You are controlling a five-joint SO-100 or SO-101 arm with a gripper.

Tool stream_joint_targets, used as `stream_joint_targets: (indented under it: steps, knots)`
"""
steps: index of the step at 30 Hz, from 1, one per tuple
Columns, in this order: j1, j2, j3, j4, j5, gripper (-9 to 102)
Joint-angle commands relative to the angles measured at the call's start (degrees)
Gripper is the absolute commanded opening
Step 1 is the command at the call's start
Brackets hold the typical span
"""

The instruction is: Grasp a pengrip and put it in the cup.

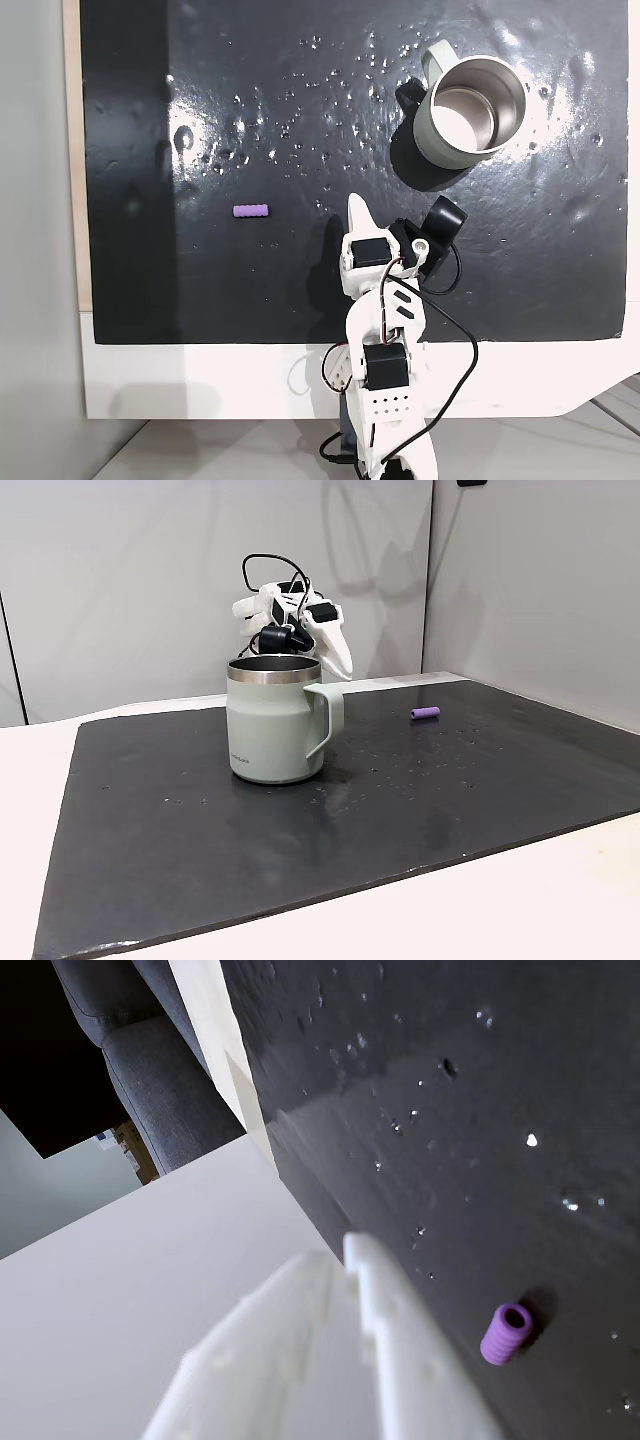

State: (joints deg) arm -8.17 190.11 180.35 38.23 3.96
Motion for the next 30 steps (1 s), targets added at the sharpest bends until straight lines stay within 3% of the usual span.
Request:
stream_joint_targets:
  steps: [1, 17, 24, 30]
  knots:
    - [-0.6, 1.0, 2.4, -2.1, -1.2, 0]
    - [-2.1, 1.0, 0.4, -1.7, -0.6, 0]
    - [-8.1, -0.6, -10.3, 3.0, 0.3, 0]
    - [-10.7, -16.4, -25.7, 7.7, 0.9, 0]
